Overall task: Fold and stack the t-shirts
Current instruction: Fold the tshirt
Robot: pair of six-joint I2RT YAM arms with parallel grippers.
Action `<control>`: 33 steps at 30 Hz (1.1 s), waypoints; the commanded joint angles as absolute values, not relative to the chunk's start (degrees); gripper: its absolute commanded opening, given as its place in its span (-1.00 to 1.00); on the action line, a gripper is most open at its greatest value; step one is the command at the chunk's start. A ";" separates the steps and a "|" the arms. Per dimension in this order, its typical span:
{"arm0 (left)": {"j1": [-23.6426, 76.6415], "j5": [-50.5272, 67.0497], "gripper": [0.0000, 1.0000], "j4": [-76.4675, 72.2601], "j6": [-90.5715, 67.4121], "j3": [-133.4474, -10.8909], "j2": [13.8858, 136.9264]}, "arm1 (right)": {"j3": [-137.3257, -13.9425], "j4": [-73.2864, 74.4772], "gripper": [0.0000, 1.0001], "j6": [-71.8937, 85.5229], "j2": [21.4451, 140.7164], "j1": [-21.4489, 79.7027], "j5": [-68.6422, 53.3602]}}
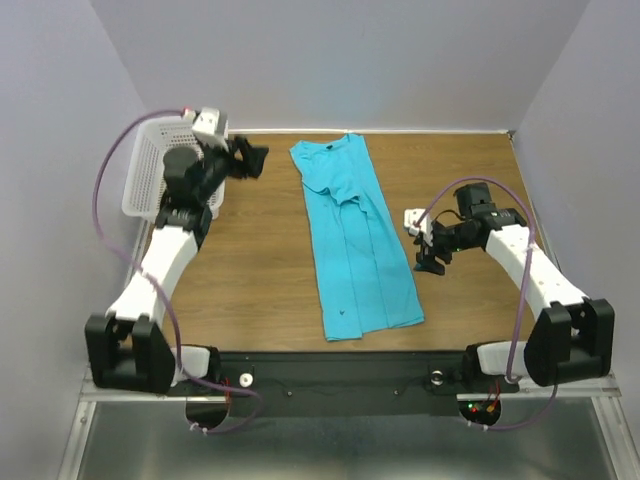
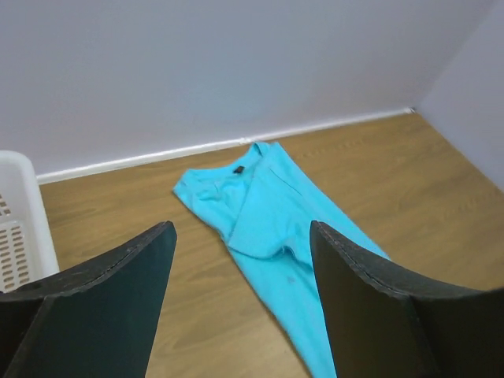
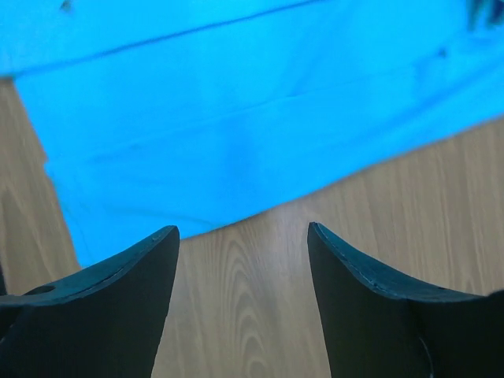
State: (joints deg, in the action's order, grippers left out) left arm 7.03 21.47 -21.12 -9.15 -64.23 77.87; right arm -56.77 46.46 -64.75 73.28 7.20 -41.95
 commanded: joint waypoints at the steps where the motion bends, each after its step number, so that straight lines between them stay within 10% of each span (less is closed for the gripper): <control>1: 9.83 33.83 0.61 -28.48 1.30 -48.02 60.36 | -56.86 64.54 0.43 -96.28 79.62 7.12 -46.84; 11: 35.49 24.27 0.61 -8.80 3.25 -34.98 36.65 | -43.95 73.48 0.46 -119.18 74.00 7.38 -47.81; 33: 79.35 -5.18 0.54 4.31 16.51 -42.54 61.69 | -39.20 63.81 0.28 -105.03 74.62 7.29 -44.82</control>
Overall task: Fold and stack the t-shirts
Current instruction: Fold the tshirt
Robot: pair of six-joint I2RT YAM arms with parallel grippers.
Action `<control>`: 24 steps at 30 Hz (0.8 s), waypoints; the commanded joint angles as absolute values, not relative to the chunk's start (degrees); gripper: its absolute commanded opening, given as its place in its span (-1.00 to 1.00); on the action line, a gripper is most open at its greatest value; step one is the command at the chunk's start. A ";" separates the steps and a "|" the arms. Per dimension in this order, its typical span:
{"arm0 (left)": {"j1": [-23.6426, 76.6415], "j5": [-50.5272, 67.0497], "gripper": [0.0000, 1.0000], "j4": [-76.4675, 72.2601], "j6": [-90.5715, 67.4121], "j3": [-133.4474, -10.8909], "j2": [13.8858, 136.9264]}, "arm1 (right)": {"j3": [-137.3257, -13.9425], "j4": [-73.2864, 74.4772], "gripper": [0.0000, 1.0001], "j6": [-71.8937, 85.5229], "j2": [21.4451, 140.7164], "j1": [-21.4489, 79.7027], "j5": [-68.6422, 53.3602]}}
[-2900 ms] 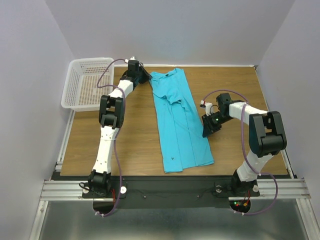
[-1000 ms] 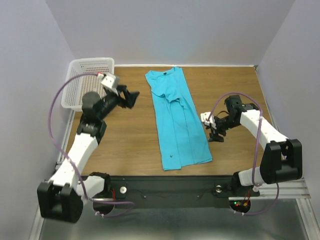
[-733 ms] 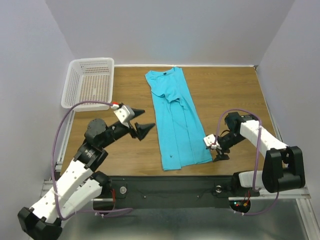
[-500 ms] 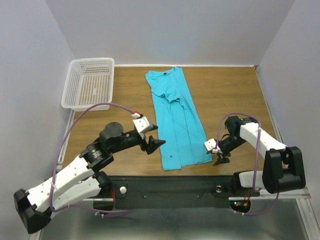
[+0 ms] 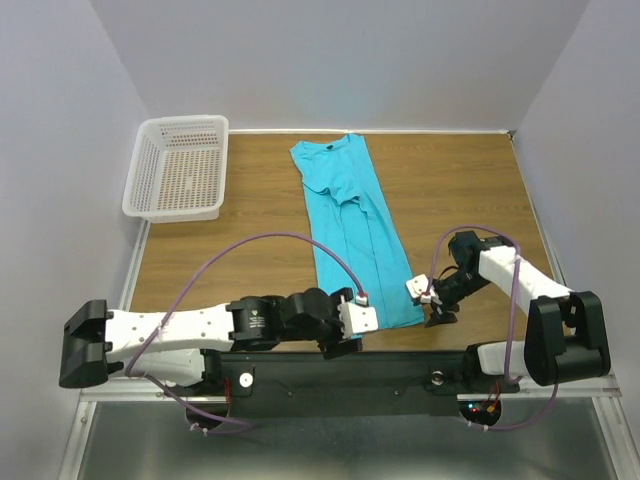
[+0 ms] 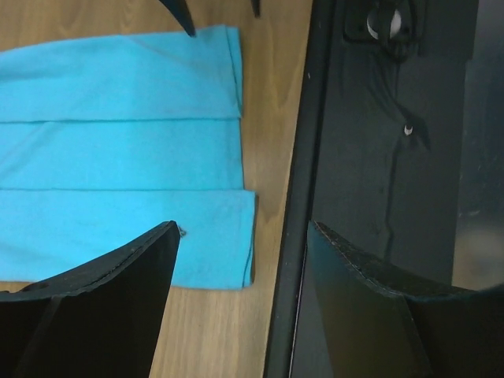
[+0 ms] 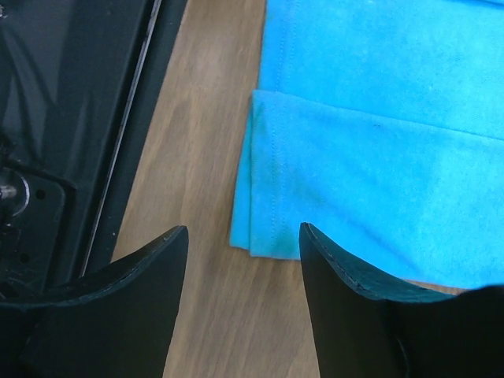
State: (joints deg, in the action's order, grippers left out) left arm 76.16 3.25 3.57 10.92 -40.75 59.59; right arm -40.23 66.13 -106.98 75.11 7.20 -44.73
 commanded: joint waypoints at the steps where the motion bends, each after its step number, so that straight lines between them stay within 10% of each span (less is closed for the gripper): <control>1: 79.97 -7.01 0.54 3.96 17.05 -42.37 62.31 | -39.11 63.63 0.28 -104.94 74.53 7.29 -44.65; 24: 80.86 -4.49 0.46 -8.26 31.55 -27.69 72.33 | -40.08 59.77 0.22 -102.39 77.96 8.88 -43.86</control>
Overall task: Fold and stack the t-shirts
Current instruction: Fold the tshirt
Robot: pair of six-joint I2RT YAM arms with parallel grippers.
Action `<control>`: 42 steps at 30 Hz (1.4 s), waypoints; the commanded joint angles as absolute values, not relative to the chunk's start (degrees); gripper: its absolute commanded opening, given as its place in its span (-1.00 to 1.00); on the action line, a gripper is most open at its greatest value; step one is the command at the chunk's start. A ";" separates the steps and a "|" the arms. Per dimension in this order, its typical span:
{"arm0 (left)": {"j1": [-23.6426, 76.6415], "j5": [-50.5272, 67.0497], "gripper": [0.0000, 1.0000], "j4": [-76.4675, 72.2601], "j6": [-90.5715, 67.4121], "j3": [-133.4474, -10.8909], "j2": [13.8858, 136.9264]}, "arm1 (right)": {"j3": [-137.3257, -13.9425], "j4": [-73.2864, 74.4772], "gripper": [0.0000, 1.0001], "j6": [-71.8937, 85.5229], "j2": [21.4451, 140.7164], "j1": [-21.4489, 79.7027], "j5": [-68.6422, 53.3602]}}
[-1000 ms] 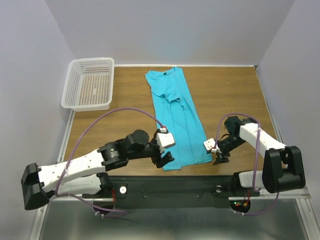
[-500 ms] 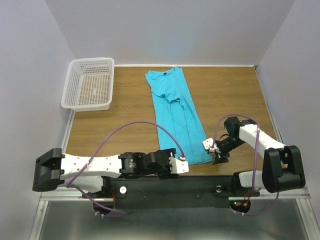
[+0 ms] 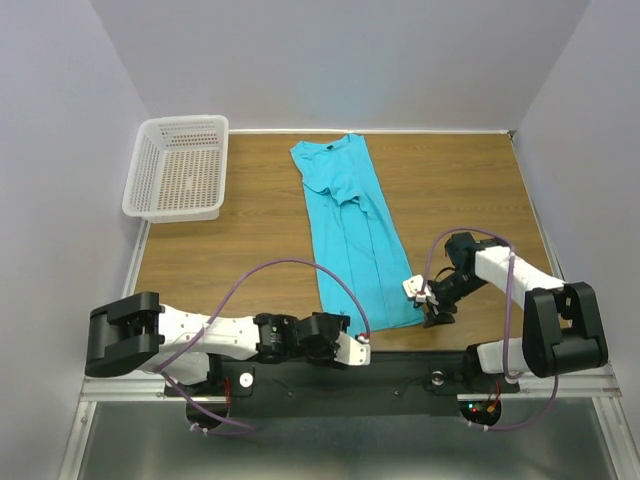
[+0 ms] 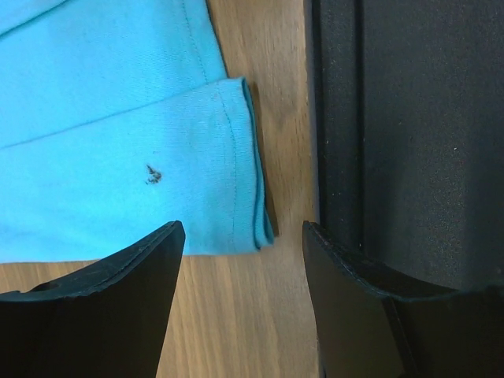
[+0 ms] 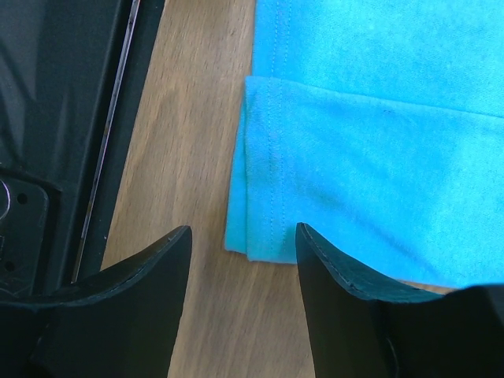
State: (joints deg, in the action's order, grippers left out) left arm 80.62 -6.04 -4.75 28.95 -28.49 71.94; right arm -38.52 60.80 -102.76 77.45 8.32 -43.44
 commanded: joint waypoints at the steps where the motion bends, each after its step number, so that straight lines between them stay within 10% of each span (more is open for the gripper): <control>1: 80.69 -4.05 0.45 -8.44 31.81 -27.60 72.77 | -40.08 59.85 0.22 -102.22 78.05 8.96 -43.94; 9: 77.61 -2.73 0.16 -11.24 33.84 -27.33 77.69 | -40.08 59.59 0.19 -101.87 78.66 9.40 -43.33; 12: 77.26 -2.73 -0.36 -11.60 33.84 -27.33 77.96 | -40.17 59.33 0.18 -101.60 78.92 9.49 -42.54; 29: 76.73 -1.41 -0.94 -12.13 33.05 -26.54 75.50 | -34.11 49.85 0.01 -95.11 76.73 12.13 -36.65; 38: 75.24 -0.36 -1.00 -11.43 32.08 -26.28 68.92 | -33.57 47.55 -0.99 -90.36 74.10 12.66 -36.91; 42: 73.74 2.19 -1.00 -9.58 31.90 -26.98 65.23 | -36.81 50.52 -0.99 -86.25 69.18 12.57 -40.76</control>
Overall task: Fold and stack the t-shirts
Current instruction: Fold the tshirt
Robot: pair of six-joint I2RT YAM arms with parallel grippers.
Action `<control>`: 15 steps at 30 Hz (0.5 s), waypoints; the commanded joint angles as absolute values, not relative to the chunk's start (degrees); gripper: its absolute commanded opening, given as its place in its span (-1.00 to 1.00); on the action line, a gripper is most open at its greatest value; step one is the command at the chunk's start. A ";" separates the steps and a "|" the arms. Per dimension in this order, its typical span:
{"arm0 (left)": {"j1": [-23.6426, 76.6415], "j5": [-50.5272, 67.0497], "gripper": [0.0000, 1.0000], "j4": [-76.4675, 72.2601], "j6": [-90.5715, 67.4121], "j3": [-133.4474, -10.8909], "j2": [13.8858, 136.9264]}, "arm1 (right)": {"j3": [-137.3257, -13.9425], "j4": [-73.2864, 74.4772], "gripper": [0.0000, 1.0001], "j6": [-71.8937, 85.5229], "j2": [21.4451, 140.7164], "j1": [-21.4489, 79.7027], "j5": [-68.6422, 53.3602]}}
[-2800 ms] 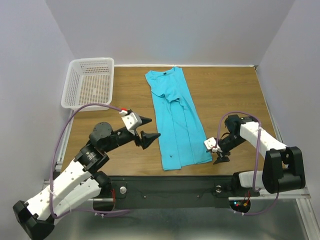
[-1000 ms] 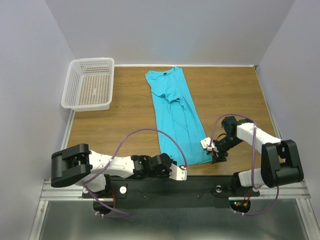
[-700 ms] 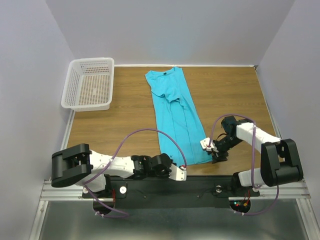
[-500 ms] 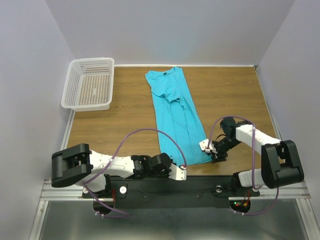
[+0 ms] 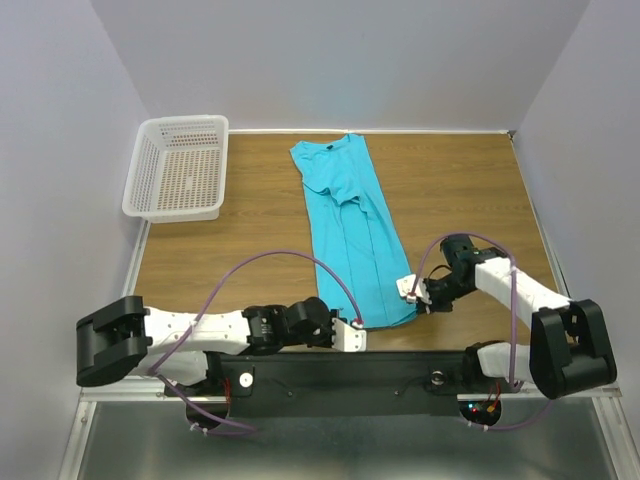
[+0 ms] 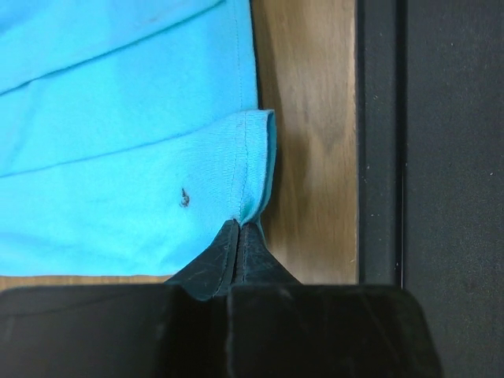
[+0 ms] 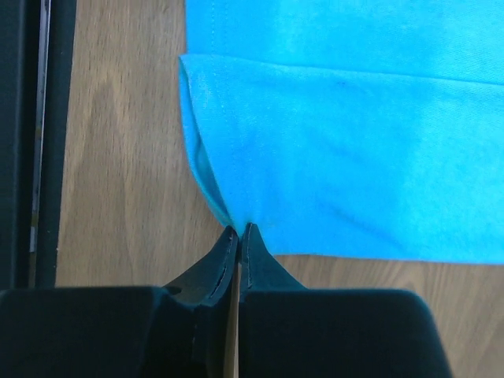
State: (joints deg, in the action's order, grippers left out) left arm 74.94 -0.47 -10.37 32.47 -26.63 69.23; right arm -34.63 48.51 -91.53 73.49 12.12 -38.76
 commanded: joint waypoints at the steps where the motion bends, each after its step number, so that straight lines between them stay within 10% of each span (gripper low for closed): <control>1: 72.87 3.24 -1.00 -8.71 31.82 -27.24 64.43 | -37.96 51.67 -0.99 -85.44 68.56 12.66 -41.74; 15: 54.24 15.82 -1.00 -5.97 37.09 -36.99 65.02 | -61.51 52.12 -0.99 -60.05 83.75 12.57 -46.68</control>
